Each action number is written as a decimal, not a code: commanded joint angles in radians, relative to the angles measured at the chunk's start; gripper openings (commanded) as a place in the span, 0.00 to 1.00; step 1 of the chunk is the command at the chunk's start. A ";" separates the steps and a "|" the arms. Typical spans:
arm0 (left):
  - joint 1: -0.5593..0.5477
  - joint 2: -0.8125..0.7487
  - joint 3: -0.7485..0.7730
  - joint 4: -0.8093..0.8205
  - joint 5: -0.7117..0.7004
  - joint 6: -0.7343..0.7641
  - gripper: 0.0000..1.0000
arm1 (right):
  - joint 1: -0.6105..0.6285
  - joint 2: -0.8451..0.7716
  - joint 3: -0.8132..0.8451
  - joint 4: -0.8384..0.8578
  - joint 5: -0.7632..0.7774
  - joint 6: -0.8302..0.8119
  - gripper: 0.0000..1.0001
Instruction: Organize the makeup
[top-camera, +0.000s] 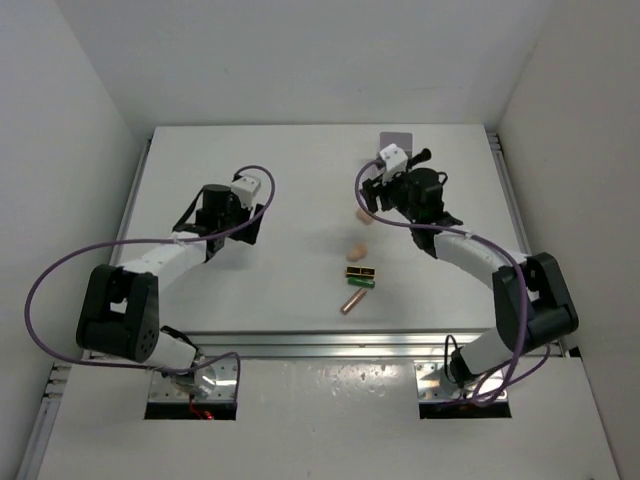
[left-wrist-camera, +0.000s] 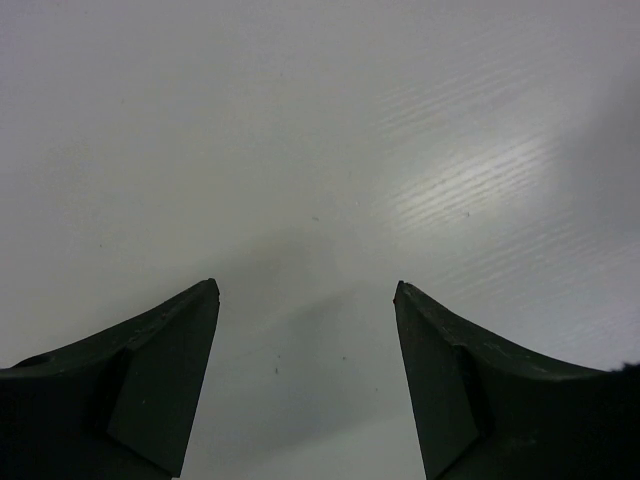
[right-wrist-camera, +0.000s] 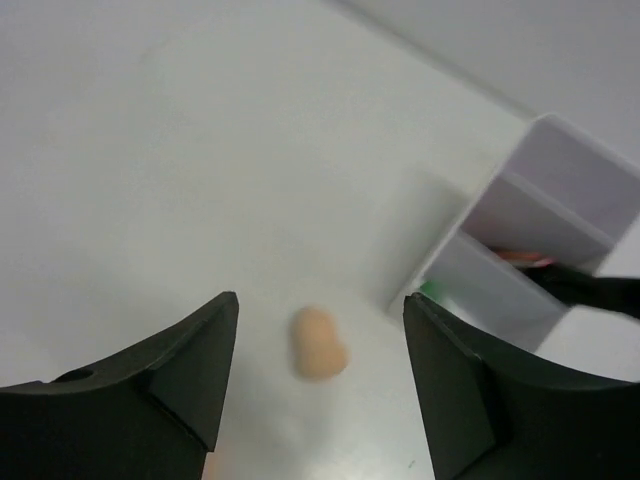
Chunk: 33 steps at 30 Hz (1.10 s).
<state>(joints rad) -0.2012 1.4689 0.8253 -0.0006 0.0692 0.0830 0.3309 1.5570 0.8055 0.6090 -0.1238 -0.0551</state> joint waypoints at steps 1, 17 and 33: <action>0.009 -0.103 -0.076 0.024 0.012 0.017 0.77 | 0.072 -0.054 0.078 -0.704 -0.123 -0.121 0.66; -0.078 -0.384 -0.336 0.067 -0.043 -0.023 0.78 | 0.241 -0.005 0.172 -1.115 -0.008 -0.106 0.56; -0.080 -0.443 -0.399 0.079 -0.060 -0.046 0.81 | 0.267 0.202 0.311 -1.089 -0.074 -0.210 0.70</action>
<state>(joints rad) -0.3126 1.0428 0.4355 0.0544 0.0078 0.0647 0.5846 1.7432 1.0691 -0.4873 -0.1841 -0.2432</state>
